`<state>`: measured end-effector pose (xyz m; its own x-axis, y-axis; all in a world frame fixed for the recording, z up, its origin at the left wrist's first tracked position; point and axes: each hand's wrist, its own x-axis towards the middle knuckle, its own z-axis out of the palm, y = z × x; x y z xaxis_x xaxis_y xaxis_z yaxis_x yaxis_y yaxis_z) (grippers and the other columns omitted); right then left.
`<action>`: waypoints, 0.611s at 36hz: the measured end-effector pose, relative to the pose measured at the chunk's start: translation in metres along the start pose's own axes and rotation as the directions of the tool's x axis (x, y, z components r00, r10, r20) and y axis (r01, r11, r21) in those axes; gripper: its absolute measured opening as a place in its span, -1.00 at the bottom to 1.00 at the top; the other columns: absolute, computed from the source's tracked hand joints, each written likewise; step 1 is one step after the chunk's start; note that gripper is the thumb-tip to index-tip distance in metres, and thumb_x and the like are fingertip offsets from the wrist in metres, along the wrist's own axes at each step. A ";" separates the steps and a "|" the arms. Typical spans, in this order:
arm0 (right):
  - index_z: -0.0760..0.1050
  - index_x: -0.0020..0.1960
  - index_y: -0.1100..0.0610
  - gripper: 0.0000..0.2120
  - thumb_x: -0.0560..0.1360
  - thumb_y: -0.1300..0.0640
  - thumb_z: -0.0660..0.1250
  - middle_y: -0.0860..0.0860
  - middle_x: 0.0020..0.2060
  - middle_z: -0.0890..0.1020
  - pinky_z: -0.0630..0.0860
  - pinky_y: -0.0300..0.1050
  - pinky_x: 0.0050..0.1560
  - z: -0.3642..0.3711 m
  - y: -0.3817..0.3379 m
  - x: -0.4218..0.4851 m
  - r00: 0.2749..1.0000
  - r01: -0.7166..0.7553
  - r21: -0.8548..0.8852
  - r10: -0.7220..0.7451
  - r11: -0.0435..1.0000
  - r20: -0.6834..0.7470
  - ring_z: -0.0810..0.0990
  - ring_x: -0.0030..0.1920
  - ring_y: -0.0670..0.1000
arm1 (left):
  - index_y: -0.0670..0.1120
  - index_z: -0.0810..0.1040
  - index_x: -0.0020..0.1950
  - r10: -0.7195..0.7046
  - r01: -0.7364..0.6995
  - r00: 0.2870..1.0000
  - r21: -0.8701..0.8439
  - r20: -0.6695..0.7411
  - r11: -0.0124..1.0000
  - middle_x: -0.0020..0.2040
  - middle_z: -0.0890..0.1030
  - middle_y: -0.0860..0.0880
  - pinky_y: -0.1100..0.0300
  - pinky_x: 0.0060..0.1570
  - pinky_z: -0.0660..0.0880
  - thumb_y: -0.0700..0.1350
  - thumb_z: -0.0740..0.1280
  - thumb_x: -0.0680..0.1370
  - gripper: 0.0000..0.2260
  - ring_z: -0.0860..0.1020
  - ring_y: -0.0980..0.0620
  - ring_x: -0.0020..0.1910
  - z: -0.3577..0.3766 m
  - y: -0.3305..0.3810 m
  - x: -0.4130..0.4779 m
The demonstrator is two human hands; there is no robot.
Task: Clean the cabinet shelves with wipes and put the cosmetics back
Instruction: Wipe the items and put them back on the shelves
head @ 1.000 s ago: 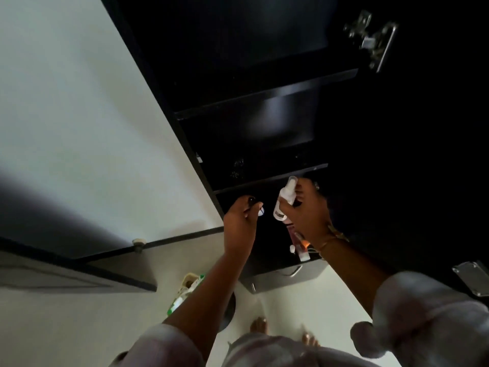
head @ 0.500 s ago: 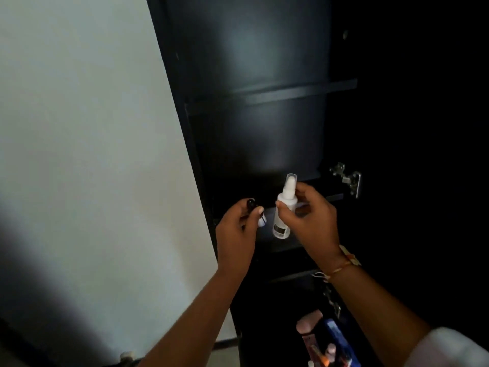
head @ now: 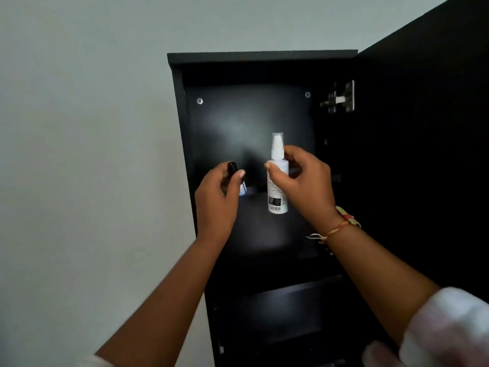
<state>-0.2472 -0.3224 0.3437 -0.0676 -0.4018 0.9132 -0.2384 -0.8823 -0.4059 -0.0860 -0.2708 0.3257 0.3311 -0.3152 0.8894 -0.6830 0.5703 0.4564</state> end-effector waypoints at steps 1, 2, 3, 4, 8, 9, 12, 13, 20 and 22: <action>0.59 0.12 0.02 -0.67 0.41 -0.10 0.45 -0.11 -0.06 0.67 0.60 -0.10 -0.07 0.002 0.000 0.010 1.000 0.008 -0.008 -0.008 1.000 0.004 0.63 -0.07 -0.14 | -0.03 0.60 0.14 0.010 -0.010 1.000 0.004 0.001 1.000 -0.03 0.62 0.13 0.42 0.00 0.48 -0.02 0.36 0.56 -0.81 0.59 0.24 -0.04 0.001 0.002 0.011; 0.58 0.12 0.01 -0.66 0.41 -0.12 0.43 -0.11 -0.06 0.67 0.60 -0.08 -0.05 0.005 0.002 0.020 1.000 0.015 -0.019 -0.015 1.000 0.007 0.63 -0.06 -0.14 | -0.02 0.60 0.11 0.021 -0.021 1.000 0.015 0.006 1.000 -0.05 0.62 0.14 0.42 -0.02 0.48 -0.02 0.36 0.56 -0.83 0.59 0.25 -0.06 0.002 0.003 0.022; 0.58 0.12 0.00 -0.66 0.41 -0.14 0.42 -0.11 -0.05 0.67 0.60 -0.05 -0.04 0.008 0.004 0.029 1.000 0.019 -0.030 -0.018 0.999 0.008 0.63 -0.06 -0.13 | -0.01 0.60 0.07 0.027 -0.028 0.999 0.030 0.018 0.999 -0.09 0.61 0.14 0.45 -0.06 0.47 -0.02 0.36 0.56 -0.86 0.58 0.27 -0.10 0.004 0.004 0.032; 0.57 0.11 -0.01 -0.66 0.41 -0.15 0.41 -0.10 -0.05 0.67 0.60 -0.02 -0.03 0.010 0.006 0.037 1.000 0.019 -0.039 -0.019 0.999 0.009 0.63 -0.05 -0.12 | -0.01 0.59 0.04 0.025 -0.027 0.999 0.047 0.035 0.999 -0.13 0.60 0.15 0.50 -0.11 0.44 -0.03 0.36 0.56 -0.89 0.57 0.31 -0.15 0.006 0.004 0.041; 0.58 0.08 0.01 -0.67 0.42 -0.15 0.42 -0.07 -0.07 0.67 0.59 0.01 -0.01 0.021 0.016 0.064 0.999 -0.024 -0.082 0.028 0.996 0.043 0.63 -0.08 -0.08 | -0.14 0.61 0.04 -0.047 0.034 0.995 0.131 0.091 0.991 -0.16 0.58 0.10 0.42 -0.22 0.38 -0.07 0.38 0.55 -0.83 0.51 0.26 -0.25 0.015 -0.005 0.071; 0.58 0.07 0.02 -0.68 0.42 -0.14 0.43 -0.06 -0.08 0.68 0.59 0.01 -0.01 0.024 0.019 0.068 0.997 -0.039 -0.086 0.044 0.996 0.060 0.64 -0.09 -0.07 | -0.16 0.61 0.03 -0.075 0.057 0.991 0.158 0.108 0.986 -0.15 0.60 0.06 0.36 -0.19 0.38 -0.06 0.38 0.55 -0.81 0.52 0.20 -0.23 0.016 -0.008 0.075; 0.58 0.07 0.05 -0.68 0.41 -0.11 0.46 -0.02 -0.08 0.69 0.59 0.01 0.00 0.031 0.026 0.079 0.992 -0.066 -0.101 0.076 0.993 0.101 0.65 -0.10 -0.03 | -0.22 0.60 0.00 -0.161 0.126 0.977 0.229 0.142 0.965 -0.11 0.66 -0.10 0.26 -0.16 0.39 -0.06 0.38 0.54 -0.78 0.50 0.11 -0.21 0.021 -0.017 0.087; 0.58 0.07 0.07 -0.68 0.41 -0.09 0.46 0.00 -0.08 0.69 0.59 0.00 0.00 0.033 0.029 0.083 0.990 -0.071 -0.113 0.084 0.991 0.113 0.65 -0.10 -0.02 | -0.24 0.60 0.00 -0.182 0.145 0.973 0.236 0.142 0.961 -0.10 0.66 -0.13 0.25 -0.16 0.40 -0.06 0.39 0.54 -0.77 0.50 0.09 -0.21 0.022 -0.020 0.089; 0.58 0.10 0.11 -0.64 0.42 -0.08 0.47 0.04 -0.05 0.68 0.48 -0.22 -0.04 0.049 0.038 0.103 0.976 -0.120 -0.158 0.145 0.980 0.163 0.64 -0.04 0.02 | -0.23 0.60 -0.13 -0.272 0.202 0.944 0.322 0.187 0.925 -0.17 0.66 -0.14 0.11 -0.13 0.52 -0.05 0.41 0.52 -0.78 0.62 -0.08 -0.16 0.028 -0.037 0.097; 0.58 0.09 0.11 -0.63 0.41 -0.09 0.48 0.03 -0.04 0.69 0.46 -0.23 -0.06 0.054 0.042 0.105 0.969 -0.144 -0.162 0.173 0.976 0.178 0.64 -0.04 0.02 | -0.21 0.59 -0.19 -0.287 0.213 0.940 0.340 0.184 0.916 -0.21 0.64 -0.13 0.12 -0.16 0.51 -0.05 0.42 0.51 -0.78 0.61 -0.08 -0.19 0.030 -0.040 0.098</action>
<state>-0.2122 -0.4149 0.4209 0.0658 -0.5855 0.8080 -0.3801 -0.7634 -0.5223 -0.0456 -0.3469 0.3942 0.3871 -0.5998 0.7003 -0.7765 0.1974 0.5983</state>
